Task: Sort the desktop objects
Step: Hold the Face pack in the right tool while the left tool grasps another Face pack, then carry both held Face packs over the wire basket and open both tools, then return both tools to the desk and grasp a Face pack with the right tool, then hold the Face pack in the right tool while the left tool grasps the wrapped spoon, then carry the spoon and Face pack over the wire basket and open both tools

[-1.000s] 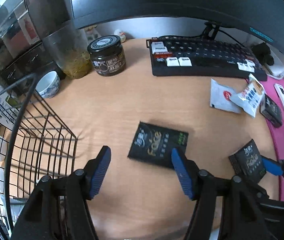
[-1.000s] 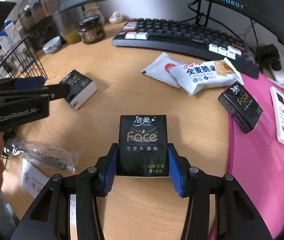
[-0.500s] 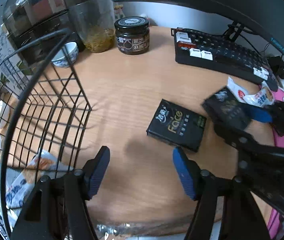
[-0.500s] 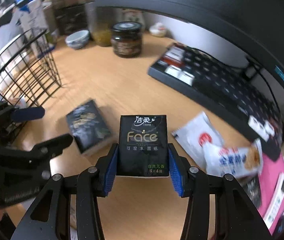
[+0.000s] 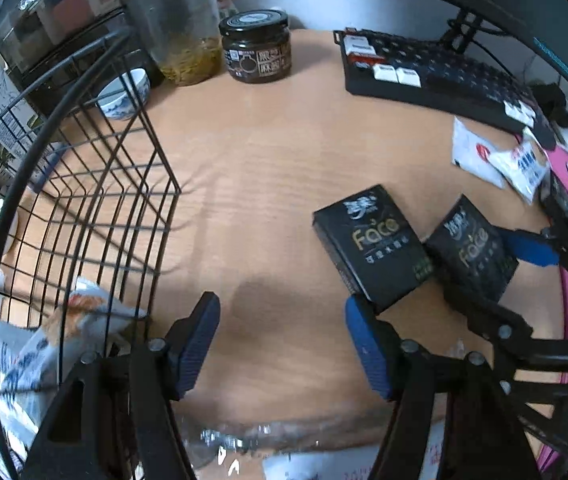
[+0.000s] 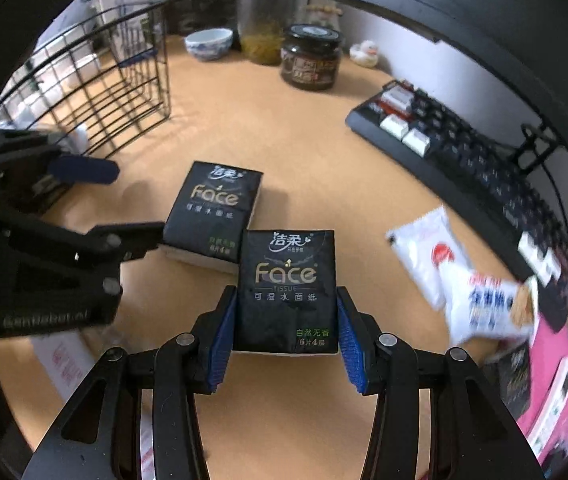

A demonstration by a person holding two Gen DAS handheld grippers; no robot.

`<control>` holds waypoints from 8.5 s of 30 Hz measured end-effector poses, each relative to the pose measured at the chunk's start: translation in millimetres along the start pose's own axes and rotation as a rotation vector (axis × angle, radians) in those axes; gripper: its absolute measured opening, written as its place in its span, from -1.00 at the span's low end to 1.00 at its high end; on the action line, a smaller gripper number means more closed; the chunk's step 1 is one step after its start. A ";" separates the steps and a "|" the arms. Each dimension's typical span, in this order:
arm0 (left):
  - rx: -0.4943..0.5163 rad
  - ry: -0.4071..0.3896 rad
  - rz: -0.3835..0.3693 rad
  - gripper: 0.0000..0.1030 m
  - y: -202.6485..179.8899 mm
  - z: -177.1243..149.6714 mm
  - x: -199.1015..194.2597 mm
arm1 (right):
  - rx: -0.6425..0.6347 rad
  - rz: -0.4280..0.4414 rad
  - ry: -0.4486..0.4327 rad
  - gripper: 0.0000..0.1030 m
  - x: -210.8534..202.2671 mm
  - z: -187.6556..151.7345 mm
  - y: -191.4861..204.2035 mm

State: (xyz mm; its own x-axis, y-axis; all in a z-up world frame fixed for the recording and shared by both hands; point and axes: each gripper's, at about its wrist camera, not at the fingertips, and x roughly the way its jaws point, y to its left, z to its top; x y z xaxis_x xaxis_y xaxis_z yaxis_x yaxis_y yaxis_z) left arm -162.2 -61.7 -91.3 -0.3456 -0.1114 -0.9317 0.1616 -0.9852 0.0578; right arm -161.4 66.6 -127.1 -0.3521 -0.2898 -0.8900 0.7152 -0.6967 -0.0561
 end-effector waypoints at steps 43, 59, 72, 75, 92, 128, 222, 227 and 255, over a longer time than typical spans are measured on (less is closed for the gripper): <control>0.144 -0.123 -0.066 0.01 -60.3 4.3 -36.5 | 0.374 -0.130 -0.122 -0.08 -98.3 -89.5 -89.2; -0.022 -0.339 0.037 0.01 66.4 -42.3 -148.9 | 0.122 0.060 -0.282 -0.08 -139.4 26.8 89.5; -0.236 -0.259 0.122 0.01 195.5 -68.6 -127.7 | -0.033 0.146 -0.246 -0.08 -97.9 95.5 190.1; -0.261 -0.237 0.131 0.01 208.1 -73.3 -120.5 | -0.056 0.149 -0.234 -0.08 -85.9 100.4 202.6; -0.245 -0.240 0.163 0.44 205.7 -80.3 -122.6 | -0.048 0.191 -0.236 0.09 -75.4 99.8 208.1; 0.307 -0.146 -0.069 0.44 -53.3 -54.4 -55.9 | 0.512 -0.190 -0.097 0.10 -81.7 -106.5 -91.6; 0.452 -0.017 -0.004 0.44 -66.4 -87.7 -41.9 | 0.331 -0.093 -0.098 -0.09 -116.7 -126.9 18.4; 0.450 -0.003 -0.032 0.32 -66.9 -89.0 -33.0 | 0.333 -0.092 -0.079 -0.09 -107.3 -126.7 20.7; 0.159 -0.343 -0.087 -0.85 39.7 -39.4 -180.6 | 0.140 0.032 -0.277 -0.09 -158.7 -1.3 103.3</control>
State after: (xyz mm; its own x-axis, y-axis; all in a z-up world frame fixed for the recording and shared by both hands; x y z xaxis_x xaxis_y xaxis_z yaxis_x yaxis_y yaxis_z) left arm -57.0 -75.5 65.1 -0.6455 -0.0374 -0.7629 -0.0177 -0.9978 0.0639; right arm -30.8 41.4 7.8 -0.4958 -0.4675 -0.7319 0.6455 -0.7622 0.0496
